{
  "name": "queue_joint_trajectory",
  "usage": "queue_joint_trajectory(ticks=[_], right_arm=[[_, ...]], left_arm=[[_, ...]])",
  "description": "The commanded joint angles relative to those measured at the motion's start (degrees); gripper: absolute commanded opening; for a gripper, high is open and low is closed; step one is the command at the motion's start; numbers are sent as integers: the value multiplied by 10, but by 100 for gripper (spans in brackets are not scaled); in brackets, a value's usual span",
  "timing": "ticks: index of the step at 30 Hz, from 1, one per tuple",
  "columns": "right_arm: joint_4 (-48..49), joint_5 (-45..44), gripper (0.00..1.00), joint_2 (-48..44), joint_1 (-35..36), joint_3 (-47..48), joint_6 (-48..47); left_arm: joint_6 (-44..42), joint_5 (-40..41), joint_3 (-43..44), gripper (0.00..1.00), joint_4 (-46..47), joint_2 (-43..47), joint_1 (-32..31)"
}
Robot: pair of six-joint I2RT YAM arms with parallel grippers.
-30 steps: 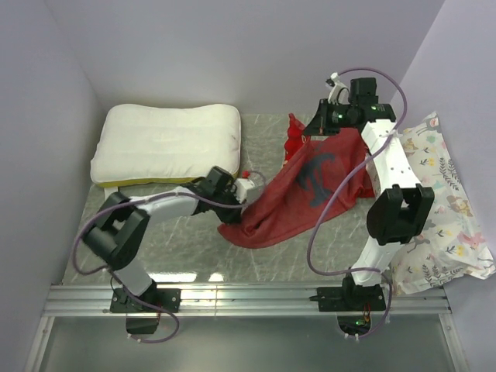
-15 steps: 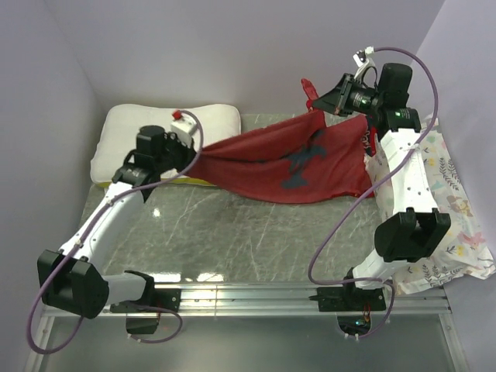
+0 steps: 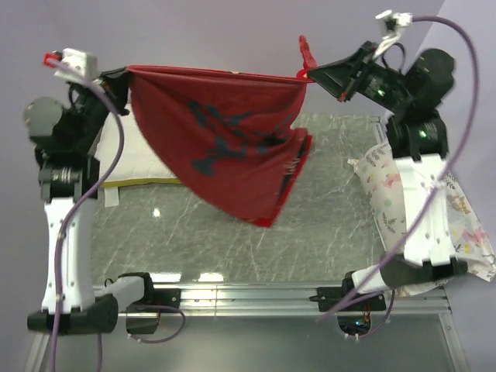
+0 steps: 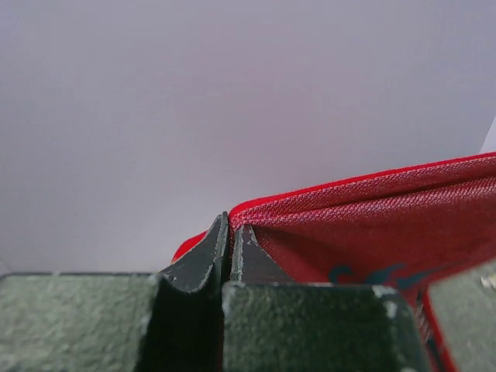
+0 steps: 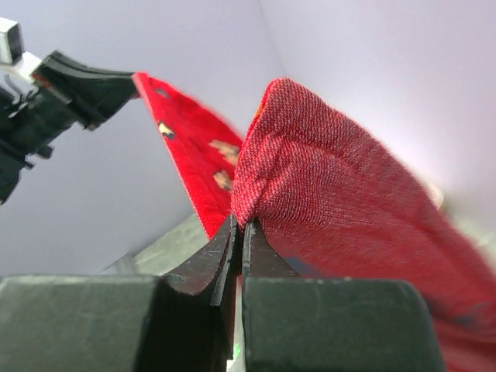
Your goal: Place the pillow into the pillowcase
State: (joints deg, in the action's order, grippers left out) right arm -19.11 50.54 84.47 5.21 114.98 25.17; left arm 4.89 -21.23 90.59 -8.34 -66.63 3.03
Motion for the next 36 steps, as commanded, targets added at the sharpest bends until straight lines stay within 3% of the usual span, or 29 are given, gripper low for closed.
queue_joint_trajectory(ticks=[1,12,19,23,28,29,32,34,35,36], right_arm=[[68,-97,0,-110,-9,-4,-63],[159,-222,0,-297,-6,-129,-140],[173,-334,0,-278,-6,-205,-208],[148,-456,0,-205,-6,-198,-268],[147,-584,0,-89,-5,-184,-321],[151,-612,0,-70,-6,-178,-326],[159,-726,0,6,-19,-127,-345],[133,-770,0,46,-41,-67,-316],[136,-786,0,52,-49,-51,-314],[144,-798,0,57,-49,-50,-328]], left_arm=[[-10,115,13,0,80,61,37],[13,154,78,0,122,114,36],[39,95,54,0,155,51,36],[64,44,59,0,172,-62,12],[-43,83,95,0,209,-203,-99],[-64,91,111,0,213,-265,-111],[-73,152,225,0,242,-407,-137],[-36,207,369,0,249,-488,-144],[-21,211,490,0,236,-573,-145],[-14,211,539,1,241,-613,-150]])
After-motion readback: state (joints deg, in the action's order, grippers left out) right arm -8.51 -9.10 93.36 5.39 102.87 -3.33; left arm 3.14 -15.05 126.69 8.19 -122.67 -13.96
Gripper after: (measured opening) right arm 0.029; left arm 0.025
